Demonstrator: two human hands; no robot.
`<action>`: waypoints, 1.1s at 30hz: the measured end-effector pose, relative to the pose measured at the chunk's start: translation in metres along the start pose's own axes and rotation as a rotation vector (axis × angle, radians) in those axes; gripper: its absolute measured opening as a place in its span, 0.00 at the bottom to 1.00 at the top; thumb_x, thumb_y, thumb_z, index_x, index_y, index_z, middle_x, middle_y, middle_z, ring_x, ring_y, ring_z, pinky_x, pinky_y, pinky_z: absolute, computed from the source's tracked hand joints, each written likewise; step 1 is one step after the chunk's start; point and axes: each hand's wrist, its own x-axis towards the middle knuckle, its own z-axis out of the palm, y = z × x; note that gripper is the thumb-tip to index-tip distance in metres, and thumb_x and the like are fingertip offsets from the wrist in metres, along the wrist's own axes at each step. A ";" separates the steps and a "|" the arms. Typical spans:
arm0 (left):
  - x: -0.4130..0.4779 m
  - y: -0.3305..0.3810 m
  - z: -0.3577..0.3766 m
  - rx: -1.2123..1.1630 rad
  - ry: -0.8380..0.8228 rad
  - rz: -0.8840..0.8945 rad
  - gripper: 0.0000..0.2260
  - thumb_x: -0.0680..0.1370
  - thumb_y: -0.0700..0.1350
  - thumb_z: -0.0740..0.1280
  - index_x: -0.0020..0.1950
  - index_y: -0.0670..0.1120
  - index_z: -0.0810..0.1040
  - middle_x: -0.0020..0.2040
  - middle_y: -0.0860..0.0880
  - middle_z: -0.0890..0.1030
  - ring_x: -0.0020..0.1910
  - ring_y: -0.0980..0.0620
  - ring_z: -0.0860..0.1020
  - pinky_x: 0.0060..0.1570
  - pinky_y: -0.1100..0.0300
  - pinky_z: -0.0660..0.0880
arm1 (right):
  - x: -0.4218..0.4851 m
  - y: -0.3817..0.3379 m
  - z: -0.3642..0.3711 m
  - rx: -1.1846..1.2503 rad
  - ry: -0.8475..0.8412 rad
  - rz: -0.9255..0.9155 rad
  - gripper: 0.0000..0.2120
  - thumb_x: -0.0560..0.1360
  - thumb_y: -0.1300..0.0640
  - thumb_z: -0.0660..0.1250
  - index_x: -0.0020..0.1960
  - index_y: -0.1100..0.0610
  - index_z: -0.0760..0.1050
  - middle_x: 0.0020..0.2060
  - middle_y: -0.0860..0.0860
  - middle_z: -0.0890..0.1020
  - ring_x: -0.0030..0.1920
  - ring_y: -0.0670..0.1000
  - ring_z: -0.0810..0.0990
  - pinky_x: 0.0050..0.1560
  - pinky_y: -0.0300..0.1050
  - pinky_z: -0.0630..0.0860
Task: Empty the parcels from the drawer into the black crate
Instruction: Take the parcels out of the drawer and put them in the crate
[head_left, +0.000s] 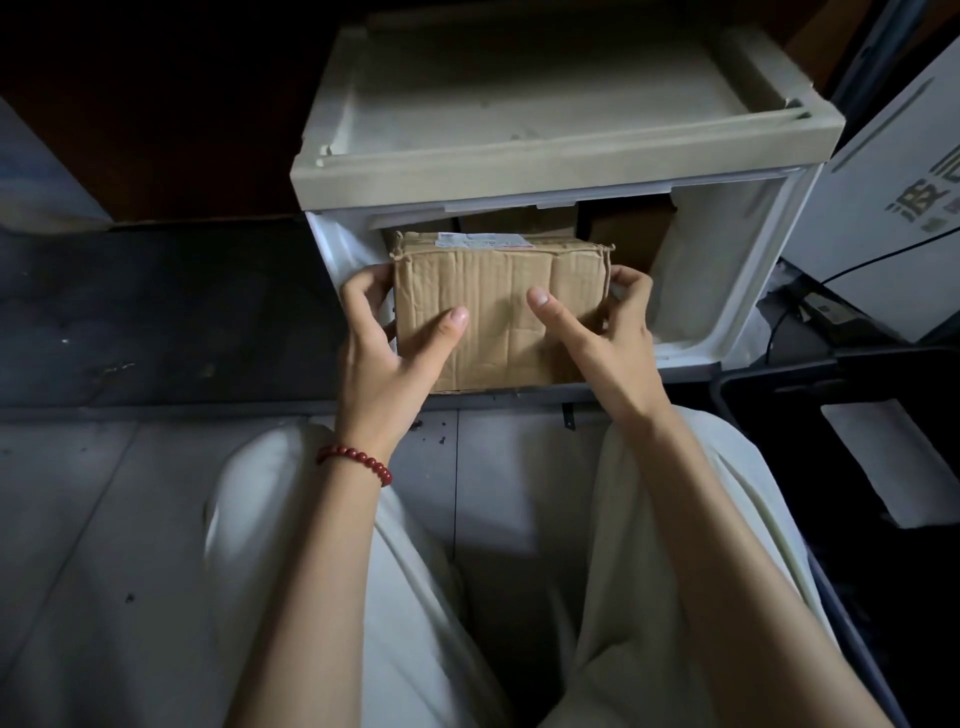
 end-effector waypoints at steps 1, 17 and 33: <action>0.000 -0.001 -0.001 0.014 -0.003 -0.001 0.25 0.72 0.48 0.74 0.62 0.51 0.64 0.64 0.51 0.74 0.61 0.62 0.73 0.58 0.62 0.73 | 0.000 0.000 0.000 -0.003 -0.018 -0.002 0.32 0.66 0.36 0.72 0.60 0.46 0.60 0.48 0.39 0.74 0.48 0.37 0.74 0.43 0.25 0.70; 0.000 -0.007 -0.010 0.087 0.030 -0.071 0.27 0.71 0.55 0.73 0.66 0.56 0.65 0.65 0.51 0.71 0.62 0.56 0.71 0.51 0.72 0.68 | 0.001 0.005 0.003 -0.016 -0.031 0.015 0.31 0.69 0.39 0.72 0.63 0.48 0.61 0.52 0.35 0.70 0.50 0.25 0.70 0.42 0.19 0.67; 0.001 0.002 -0.013 0.103 -0.018 -0.177 0.23 0.71 0.66 0.64 0.62 0.58 0.75 0.57 0.59 0.80 0.56 0.62 0.76 0.47 0.70 0.70 | 0.009 0.006 -0.001 0.038 0.017 0.138 0.26 0.71 0.35 0.68 0.59 0.49 0.67 0.46 0.39 0.78 0.42 0.31 0.78 0.44 0.32 0.72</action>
